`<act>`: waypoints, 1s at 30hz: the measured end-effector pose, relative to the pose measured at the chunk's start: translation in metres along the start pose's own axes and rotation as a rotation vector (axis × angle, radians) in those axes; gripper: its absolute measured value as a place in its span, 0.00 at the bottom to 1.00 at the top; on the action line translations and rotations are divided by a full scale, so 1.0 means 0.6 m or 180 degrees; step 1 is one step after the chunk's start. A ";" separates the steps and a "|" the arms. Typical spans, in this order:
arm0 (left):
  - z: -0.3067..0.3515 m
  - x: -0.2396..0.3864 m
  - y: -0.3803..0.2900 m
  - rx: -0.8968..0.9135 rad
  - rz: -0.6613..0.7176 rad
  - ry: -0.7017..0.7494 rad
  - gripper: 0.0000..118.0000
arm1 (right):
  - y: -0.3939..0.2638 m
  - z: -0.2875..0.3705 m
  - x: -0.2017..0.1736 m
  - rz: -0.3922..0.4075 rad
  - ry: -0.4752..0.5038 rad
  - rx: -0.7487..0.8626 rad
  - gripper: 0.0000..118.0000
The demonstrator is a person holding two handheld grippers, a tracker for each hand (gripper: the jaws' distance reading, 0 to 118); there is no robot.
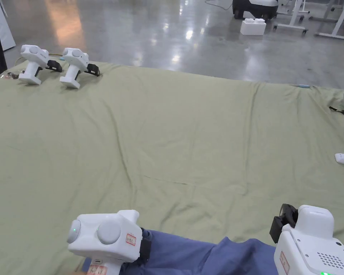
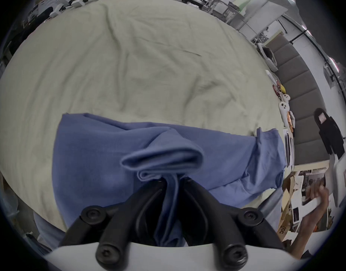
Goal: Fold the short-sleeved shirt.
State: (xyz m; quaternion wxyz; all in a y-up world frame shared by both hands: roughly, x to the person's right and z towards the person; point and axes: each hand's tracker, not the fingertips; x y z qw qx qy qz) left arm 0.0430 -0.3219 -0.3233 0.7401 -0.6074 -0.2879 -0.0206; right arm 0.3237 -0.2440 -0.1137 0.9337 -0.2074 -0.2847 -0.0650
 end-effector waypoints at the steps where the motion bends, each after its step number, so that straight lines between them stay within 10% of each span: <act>1: 0.001 -0.003 0.000 -0.0002 0.0044 -0.0012 0.37 | -0.001 0.000 0.002 -0.0011 -0.0013 -0.0015 0.04; 6: 0.056 0.007 -0.002 0.0025 0.0034 -0.0226 0.57 | -0.004 -0.003 0.010 -0.0063 -0.0034 -0.0059 0.04; 13: 0.168 0.008 0.008 0.0600 0.0009 -0.0518 0.57 | -0.010 -0.006 0.007 -0.0062 0.0011 -0.0107 0.04; 15: 0.166 0.008 0.010 0.0659 -0.0045 -0.0296 0.53 | -0.013 -0.007 0.005 -0.0073 0.0025 -0.0123 0.04; 18: 0.122 0.005 0.013 0.0451 -0.0081 -0.0197 0.13 | -0.017 -0.005 0.003 -0.0065 0.0044 -0.0140 0.04; 30: 0.002 0.045 -0.026 0.0048 -0.0324 -0.0397 0.13 | -0.025 0.001 0.018 -0.0043 -0.0018 -0.0203 0.04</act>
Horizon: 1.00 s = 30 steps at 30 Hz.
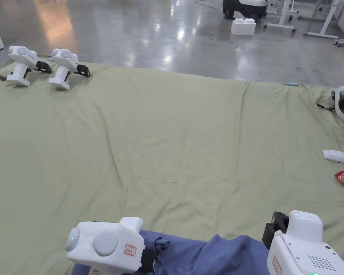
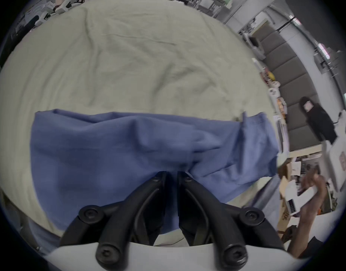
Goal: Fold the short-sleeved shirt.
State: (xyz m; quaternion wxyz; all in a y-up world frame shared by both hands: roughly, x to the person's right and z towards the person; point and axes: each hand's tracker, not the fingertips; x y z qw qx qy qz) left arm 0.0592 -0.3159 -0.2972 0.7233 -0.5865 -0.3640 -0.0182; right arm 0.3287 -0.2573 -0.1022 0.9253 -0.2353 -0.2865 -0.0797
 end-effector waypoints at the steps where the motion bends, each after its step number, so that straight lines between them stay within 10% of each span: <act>1: -0.002 0.007 0.000 0.0015 -0.0008 -0.0177 0.13 | -0.001 0.000 0.001 -0.0003 0.0000 -0.0008 0.04; 14: 0.029 -0.012 0.003 0.0149 -0.0055 -0.0328 0.14 | -0.002 -0.003 0.001 0.0023 0.0000 -0.0058 0.04; 18: 0.100 -0.086 0.017 0.0402 0.0111 -0.0353 0.63 | 0.004 -0.004 -0.003 0.0025 0.0019 -0.0054 0.04; 30: 0.107 -0.332 -0.015 0.0473 0.1048 -0.0760 0.63 | 0.004 -0.014 -0.027 0.0026 0.0121 -0.0141 0.04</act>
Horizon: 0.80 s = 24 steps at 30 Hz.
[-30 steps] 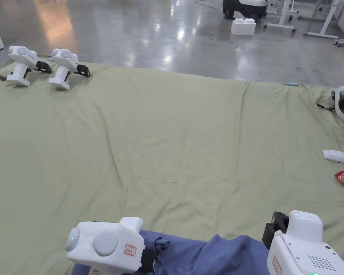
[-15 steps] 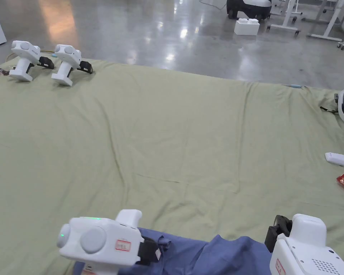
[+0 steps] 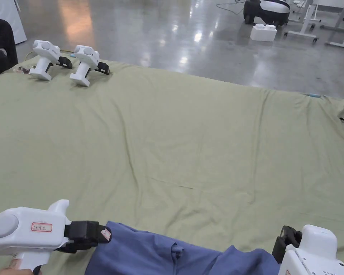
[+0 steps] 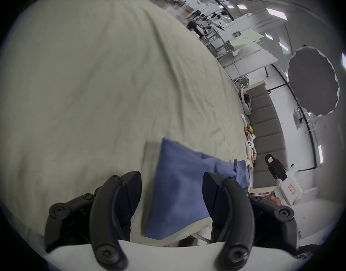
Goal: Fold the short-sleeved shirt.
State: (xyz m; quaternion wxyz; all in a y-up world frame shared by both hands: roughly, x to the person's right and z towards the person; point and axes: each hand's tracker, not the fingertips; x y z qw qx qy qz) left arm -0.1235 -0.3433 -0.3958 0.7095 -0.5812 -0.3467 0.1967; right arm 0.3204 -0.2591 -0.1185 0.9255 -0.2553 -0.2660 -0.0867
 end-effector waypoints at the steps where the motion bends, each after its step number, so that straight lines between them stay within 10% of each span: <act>1: -0.013 -0.014 -0.005 -0.0081 0.0032 -0.0056 0.63 | 0.000 0.000 -0.001 -0.0005 0.0004 -0.0009 0.04; 9: -0.053 -0.029 -0.030 -0.0104 0.0317 -0.0780 0.59 | -0.004 -0.009 -0.003 -0.0058 -0.0005 -0.0114 0.04; 12: -0.063 0.020 -0.046 -0.0119 0.0119 -0.0475 0.19 | -0.005 -0.009 -0.003 -0.0076 -0.0012 -0.0134 0.04; 24: 0.054 0.092 -0.006 0.0315 -0.0359 -0.0013 0.12 | -0.005 -0.006 0.000 -0.0051 -0.0013 -0.0159 0.04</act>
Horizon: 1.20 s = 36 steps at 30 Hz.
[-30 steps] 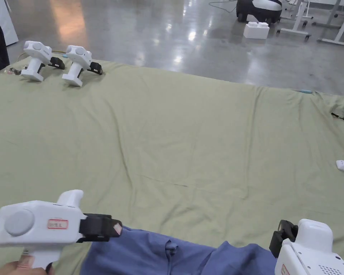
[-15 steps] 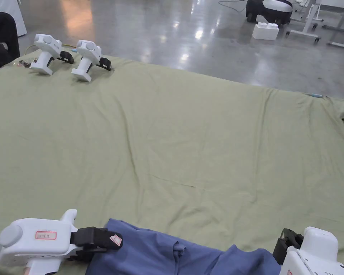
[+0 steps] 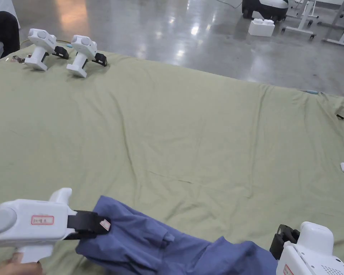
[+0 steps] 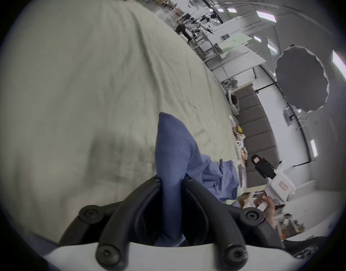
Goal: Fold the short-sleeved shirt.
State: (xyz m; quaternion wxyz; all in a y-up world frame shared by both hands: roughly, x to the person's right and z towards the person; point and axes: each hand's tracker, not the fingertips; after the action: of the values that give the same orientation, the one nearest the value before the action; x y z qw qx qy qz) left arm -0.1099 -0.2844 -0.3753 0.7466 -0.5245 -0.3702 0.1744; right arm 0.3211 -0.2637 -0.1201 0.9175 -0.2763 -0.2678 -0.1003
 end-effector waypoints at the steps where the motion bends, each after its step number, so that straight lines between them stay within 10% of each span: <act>1: 0.020 0.011 0.011 0.0020 -0.0138 0.0155 0.12 | -0.001 -0.001 0.000 0.0006 0.0004 0.0001 0.04; 13: 0.118 0.136 0.074 0.0082 -0.0870 0.1744 0.12 | -0.005 -0.008 -0.010 -0.0009 0.0128 -0.0003 0.04; 36: -0.184 0.342 -0.059 -0.0742 -0.1273 0.1281 0.12 | -0.025 -0.002 0.051 -0.0247 -0.0009 -0.0087 0.04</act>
State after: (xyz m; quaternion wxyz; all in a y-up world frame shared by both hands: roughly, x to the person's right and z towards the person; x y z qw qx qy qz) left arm 0.1032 -0.2375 -0.2865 0.7593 -0.5473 -0.3283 -0.1270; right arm 0.3422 -0.2776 -0.0974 0.9087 -0.2784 -0.2782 -0.1390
